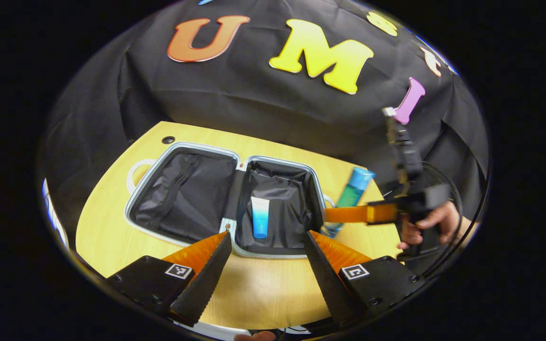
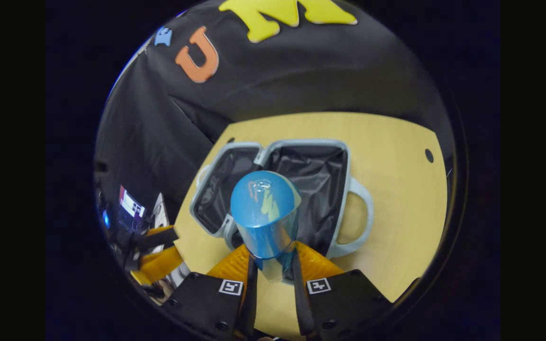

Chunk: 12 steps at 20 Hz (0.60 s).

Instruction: First open the suitcase, pack the skin care products into it, and then close the suitcase.

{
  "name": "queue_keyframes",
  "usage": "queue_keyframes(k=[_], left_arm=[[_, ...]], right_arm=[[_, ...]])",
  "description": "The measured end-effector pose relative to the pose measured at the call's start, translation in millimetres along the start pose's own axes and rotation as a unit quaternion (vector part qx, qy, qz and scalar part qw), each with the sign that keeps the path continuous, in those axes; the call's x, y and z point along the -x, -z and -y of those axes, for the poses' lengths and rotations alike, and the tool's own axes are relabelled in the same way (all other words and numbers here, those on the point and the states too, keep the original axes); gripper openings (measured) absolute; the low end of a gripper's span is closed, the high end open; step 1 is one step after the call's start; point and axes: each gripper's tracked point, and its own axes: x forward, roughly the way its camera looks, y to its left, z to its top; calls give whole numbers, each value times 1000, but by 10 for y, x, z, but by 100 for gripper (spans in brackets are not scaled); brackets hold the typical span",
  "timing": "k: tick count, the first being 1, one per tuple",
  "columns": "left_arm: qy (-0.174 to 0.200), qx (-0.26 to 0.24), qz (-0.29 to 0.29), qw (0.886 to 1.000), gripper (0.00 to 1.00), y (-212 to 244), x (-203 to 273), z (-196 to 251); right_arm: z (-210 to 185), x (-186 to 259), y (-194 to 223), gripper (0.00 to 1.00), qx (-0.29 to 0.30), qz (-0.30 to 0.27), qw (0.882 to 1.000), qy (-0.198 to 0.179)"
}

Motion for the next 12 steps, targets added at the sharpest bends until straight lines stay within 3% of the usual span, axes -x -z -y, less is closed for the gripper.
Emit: queue_keyframes(k=[2,6,12], left_arm=[[-8,14,13,1000,98,111,165,-110],[-18,32,25,999,98,203,377,-309],[-28,-3,50,998,98,29,519,-480]], right_arm=[[127,-349,9,32,-17,-46,998,41],[507,-800,145,32,-57,-122,983,127],[601,-1007,102,32,-105,-126,971,175]])
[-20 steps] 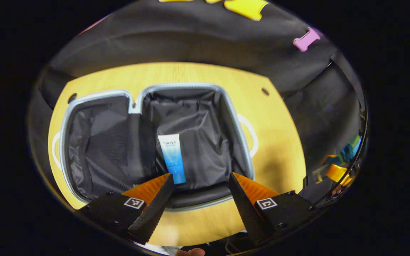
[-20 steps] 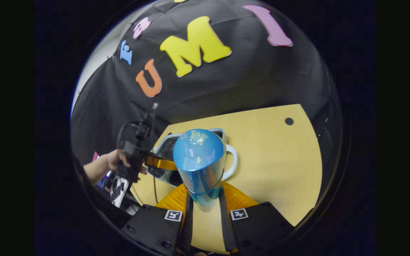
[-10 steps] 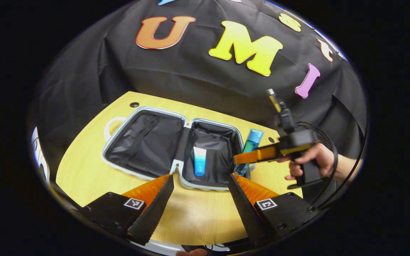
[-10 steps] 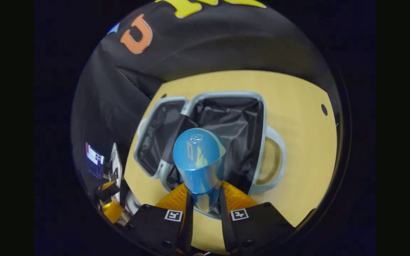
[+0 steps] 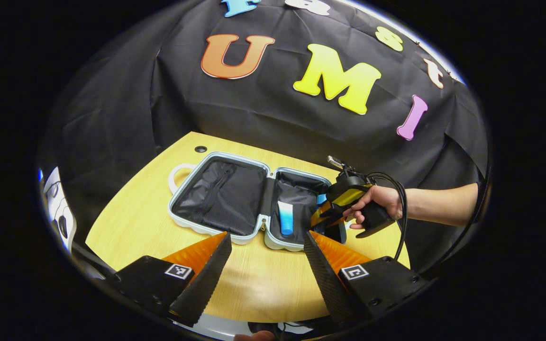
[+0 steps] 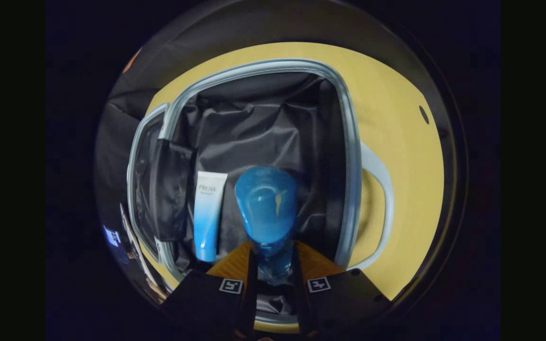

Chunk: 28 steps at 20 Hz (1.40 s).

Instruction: First open the suitcase, pack the skin care products into it, and then close the suitcase.

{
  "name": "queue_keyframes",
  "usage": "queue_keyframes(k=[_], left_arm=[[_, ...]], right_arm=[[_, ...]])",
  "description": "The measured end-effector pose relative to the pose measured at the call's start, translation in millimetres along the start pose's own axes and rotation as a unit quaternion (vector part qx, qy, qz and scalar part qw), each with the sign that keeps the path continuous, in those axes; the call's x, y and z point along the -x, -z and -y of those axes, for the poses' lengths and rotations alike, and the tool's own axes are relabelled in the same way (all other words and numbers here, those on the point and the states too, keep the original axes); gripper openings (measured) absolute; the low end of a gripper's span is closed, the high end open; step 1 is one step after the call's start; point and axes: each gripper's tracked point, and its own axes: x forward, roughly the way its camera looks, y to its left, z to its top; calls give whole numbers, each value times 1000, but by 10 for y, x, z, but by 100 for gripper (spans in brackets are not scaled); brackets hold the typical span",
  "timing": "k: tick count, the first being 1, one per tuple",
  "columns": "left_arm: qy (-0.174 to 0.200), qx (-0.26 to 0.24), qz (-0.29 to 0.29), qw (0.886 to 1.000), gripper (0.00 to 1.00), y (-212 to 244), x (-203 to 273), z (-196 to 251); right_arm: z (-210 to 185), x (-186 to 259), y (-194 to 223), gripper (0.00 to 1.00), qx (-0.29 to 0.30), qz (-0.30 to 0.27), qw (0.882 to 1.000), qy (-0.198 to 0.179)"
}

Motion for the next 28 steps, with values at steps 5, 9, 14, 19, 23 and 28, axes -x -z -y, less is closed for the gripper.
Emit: queue_keyframes(k=[5,9,14,19,23,28], left_arm=[[6,13,9,1000,98,-66,40,-29],[3,30,10,999,98,-87,54,-136],[-23,22,26,999,98,-187,67,-512],[-22,9,37,999,98,-390,-252,-1123],[-29,46,41,998,99,-592,-750,-1701],[-40,110,0,993,98,-622,-1558,-2416]], right_arm=[[33,-80,-8,33,8,0,999,37],[37,-28,2,38,15,5,999,40],[14,252,69,43,12,41,999,16],[77,1185,205,69,105,184,977,-8],[293,2123,368,70,152,343,927,-22],[583,2790,710,71,141,449,881,-37]])
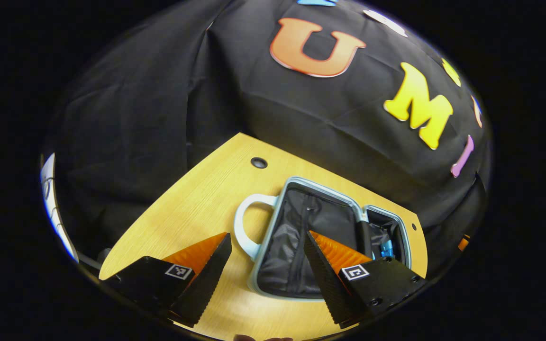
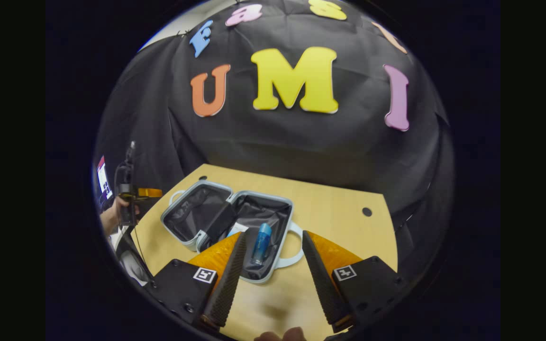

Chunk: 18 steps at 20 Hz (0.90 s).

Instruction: First open the suitcase, pack the skin care products into it, and then close the suitcase.

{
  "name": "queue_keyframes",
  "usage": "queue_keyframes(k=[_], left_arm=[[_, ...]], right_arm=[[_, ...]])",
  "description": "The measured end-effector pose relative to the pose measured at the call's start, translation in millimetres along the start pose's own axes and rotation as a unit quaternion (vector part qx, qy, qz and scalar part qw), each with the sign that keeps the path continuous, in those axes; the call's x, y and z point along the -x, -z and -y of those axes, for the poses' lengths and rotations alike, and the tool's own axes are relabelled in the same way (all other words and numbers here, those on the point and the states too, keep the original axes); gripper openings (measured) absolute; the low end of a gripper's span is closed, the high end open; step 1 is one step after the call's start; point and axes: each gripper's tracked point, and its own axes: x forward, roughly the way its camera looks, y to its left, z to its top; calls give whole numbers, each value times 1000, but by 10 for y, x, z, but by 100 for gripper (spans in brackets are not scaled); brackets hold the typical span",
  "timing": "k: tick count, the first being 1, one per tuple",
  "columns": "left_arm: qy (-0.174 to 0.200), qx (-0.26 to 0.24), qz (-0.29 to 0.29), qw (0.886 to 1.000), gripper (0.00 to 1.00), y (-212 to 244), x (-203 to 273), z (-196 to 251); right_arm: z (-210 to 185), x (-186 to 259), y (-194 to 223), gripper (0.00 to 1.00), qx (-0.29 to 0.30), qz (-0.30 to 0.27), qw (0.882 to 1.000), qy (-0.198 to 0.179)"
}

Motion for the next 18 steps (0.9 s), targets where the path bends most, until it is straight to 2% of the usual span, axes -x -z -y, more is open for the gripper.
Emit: queue_keyframes(k=[1,4,6,9,11,12,13,14,15,16,17,18], left_arm=[[5,23,-11,1000,98,-8,-152,-54],[-21,79,-25,996,97,-43,-557,-365],[-32,84,-42,995,96,29,-701,-498],[-21,84,-68,994,95,97,-853,-472],[-32,79,-75,994,88,147,-1002,-476],[-41,80,-77,993,80,170,-1064,-496],[-51,84,-79,992,83,184,-1094,-522],[-55,84,-84,991,63,197,-1116,-510],[-62,81,-75,992,49,159,-1109,-545],[-63,82,-74,992,30,127,-1091,-507],[-73,79,-77,991,19,110,-1073,-496],[-82,72,-80,991,22,107,-1028,-479]], right_arm=[[57,93,56,72,-5,1,1000,3],[326,321,260,72,-38,-16,999,33],[529,434,345,72,-47,-18,997,61],[711,576,444,72,-68,-28,993,93],[712,613,424,72,-86,-26,992,92],[699,650,424,72,-96,-23,991,91],[712,662,407,72,-102,-20,990,92],[727,682,408,72,-104,-18,990,93],[745,704,391,72,-102,-15,990,95],[764,720,383,72,-99,-12,990,96],[760,737,375,70,-100,-11,990,95],[767,759,378,70,-103,-9,990,94]])
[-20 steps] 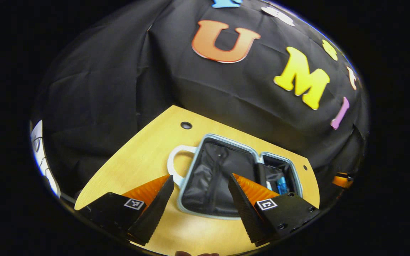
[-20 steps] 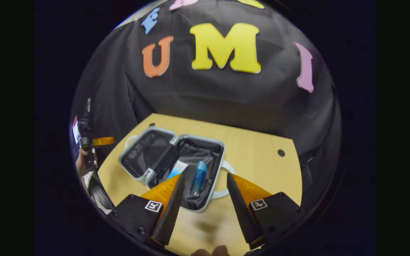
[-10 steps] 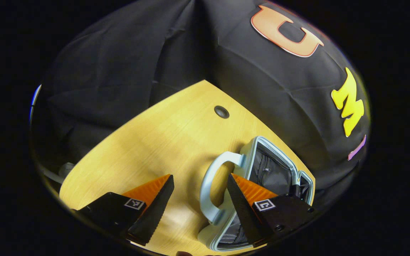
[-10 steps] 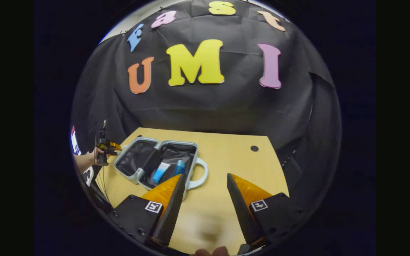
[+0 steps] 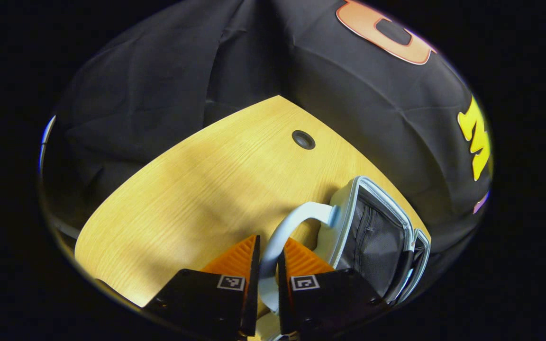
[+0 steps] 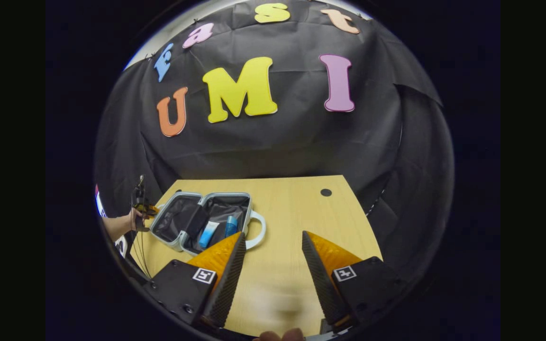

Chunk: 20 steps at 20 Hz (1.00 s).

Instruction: First open the suitcase, pack the skin care products into it, and then close the suitcase.

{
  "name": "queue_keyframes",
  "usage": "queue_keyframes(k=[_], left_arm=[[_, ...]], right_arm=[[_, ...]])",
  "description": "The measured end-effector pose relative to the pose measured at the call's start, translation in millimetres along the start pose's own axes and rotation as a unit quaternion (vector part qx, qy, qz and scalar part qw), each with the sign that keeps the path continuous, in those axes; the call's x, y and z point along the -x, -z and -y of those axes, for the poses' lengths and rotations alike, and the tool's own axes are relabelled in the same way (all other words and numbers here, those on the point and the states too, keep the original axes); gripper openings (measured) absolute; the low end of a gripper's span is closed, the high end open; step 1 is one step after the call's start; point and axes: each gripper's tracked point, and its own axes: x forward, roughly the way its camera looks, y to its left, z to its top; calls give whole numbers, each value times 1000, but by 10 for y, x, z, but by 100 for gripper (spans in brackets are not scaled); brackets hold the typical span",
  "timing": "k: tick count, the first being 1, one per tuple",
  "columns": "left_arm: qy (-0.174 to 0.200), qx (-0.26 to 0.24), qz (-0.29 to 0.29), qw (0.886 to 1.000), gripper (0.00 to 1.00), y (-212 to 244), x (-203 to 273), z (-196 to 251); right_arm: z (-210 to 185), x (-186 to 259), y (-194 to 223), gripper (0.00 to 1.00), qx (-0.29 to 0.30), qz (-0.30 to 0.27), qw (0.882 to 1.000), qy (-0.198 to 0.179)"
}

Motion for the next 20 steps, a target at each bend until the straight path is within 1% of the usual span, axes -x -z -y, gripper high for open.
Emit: queue_keyframes(k=[1,3,5,6,7,8,9,11,13,14,15,18,20], left_arm=[[-8,-8,3,1000,20,-11,54,20],[-20,-34,20,999,14,-134,234,122],[-15,-66,41,997,10,-294,539,318],[-4,-73,47,996,8,-375,724,475],[10,-78,55,995,15,-447,932,633],[23,-84,63,994,6,-516,1148,802],[40,-91,74,992,5,-567,1338,997],[69,-107,98,987,4,-571,1705,1468],[99,-127,129,979,4,-474,2073,2042],[116,-129,144,974,4,-405,2225,2356],[136,-131,153,970,4,-302,2342,2682],[183,-142,160,960,4,161,2482,3482],[207,-152,153,954,4,512,2515,3887]], right_arm=[[10,3,-13,72,-4,1,1000,-3],[26,-4,-16,72,-9,5,1000,-10],[43,9,-28,72,-17,10,1000,-19],[43,16,-25,72,-21,12,999,-25],[59,25,-39,72,-25,14,999,-32],[69,43,-41,72,-29,19,999,-38],[99,60,-53,70,-29,25,998,-43],[164,98,-112,72,-23,42,998,-46],[227,146,-194,72,-22,62,997,-46],[261,172,-210,70,-25,69,996,-46],[299,199,-220,72,-27,75,996,-47],[522,253,-266,73,-27,83,995,-39],[718,298,-293,72,-29,88,995,-23]])
